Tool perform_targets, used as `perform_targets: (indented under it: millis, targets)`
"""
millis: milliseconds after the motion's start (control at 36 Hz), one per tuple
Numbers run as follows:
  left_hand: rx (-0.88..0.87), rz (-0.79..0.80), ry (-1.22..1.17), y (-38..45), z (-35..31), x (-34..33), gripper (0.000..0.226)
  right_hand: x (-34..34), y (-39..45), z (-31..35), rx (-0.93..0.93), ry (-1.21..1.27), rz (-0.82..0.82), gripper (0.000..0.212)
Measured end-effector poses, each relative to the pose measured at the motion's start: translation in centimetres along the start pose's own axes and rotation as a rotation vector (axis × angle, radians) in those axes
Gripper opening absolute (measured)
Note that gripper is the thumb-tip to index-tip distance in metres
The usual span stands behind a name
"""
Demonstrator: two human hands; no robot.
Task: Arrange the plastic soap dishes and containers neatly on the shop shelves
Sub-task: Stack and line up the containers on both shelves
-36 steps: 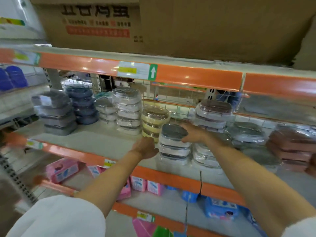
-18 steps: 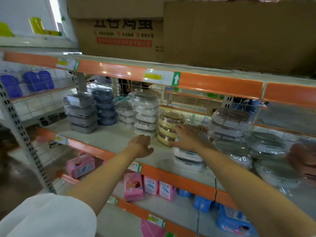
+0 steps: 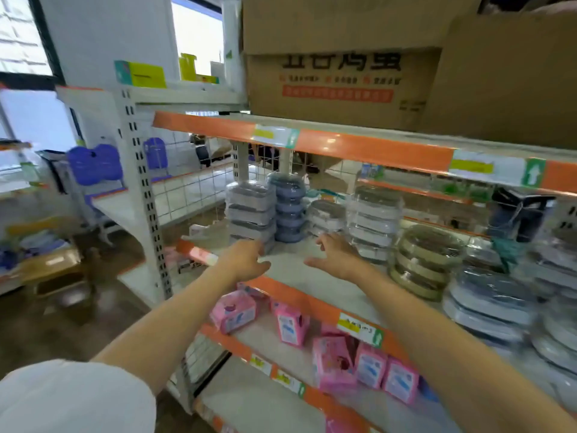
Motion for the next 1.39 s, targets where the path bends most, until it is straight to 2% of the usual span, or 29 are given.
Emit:
perform_targets:
  millis: [194,278,417,500,667,722,778,806,889,972,1056,1167,1389]
  targets:
    - [-0.008,0.032,-0.036,0.4,9.0,3.0,0.038,-2.5,3.2,7.2,-0.012,0.096,-0.021,0.061]
    - [-0.01,0.029,-0.058,1.4,11.0,3.3,0.038,-2.9,4.7,8.7,-0.014,0.199,-0.031,0.049]
    - [-0.037,0.047,-0.089,3.5,12.9,2.6,0.039,-3.4,7.2,9.8,-0.063,0.198,-0.005,0.029]
    - [-0.039,0.052,-0.085,4.8,13.9,2.1,0.039,-3.2,9.4,10.1,-0.059,0.239,-0.043,0.031]
    - [-0.06,0.031,-0.06,8.3,15.7,3.6,0.039,-1.4,14.1,10.7,-0.067,0.323,-0.101,0.047]
    - [-0.066,0.003,-0.055,9.4,16.3,4.4,0.036,-1.0,15.5,10.7,-0.088,0.327,-0.121,0.062]
    - [-0.075,-0.021,-0.078,10.3,17.1,4.8,0.033,-0.6,16.9,10.8,-0.096,0.368,-0.161,0.087]
    - [-0.078,-0.039,-0.087,10.7,17.6,5.0,0.032,-0.4,17.3,11.0,-0.104,0.367,-0.168,0.091]
    - [-0.056,-0.044,-0.087,12.2,18.8,4.9,0.028,-0.4,18.9,10.9,-0.142,0.35,-0.147,0.083]
    - [-0.081,0.029,-0.049,13.8,18.8,4.5,0.025,-0.5,19.9,10.9,-0.167,0.343,-0.139,0.093]
    - [-0.115,0.111,-0.055,15.0,18.9,3.6,0.036,-1.4,21.0,10.7,-0.193,0.348,-0.099,0.093]
    - [-0.129,0.123,-0.097,16.7,20.0,3.1,0.042,-1.6,21.7,10.9,-0.189,0.377,-0.099,0.092]
    - [-0.241,0.159,-0.129,18.9,21.0,2.4,0.034,-1.8,22.3,11.8,-0.225,0.345,-0.083,0.104]
Point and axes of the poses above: each hand's wrist, its own y-axis towards the middle knuckle, its own x-axis out of the back of the hand, z = x × y, the point moved 7 cm from there along y, towards the middle knuckle, and after that the axes turned 9 degrees about -x, right-handed, at the moved point
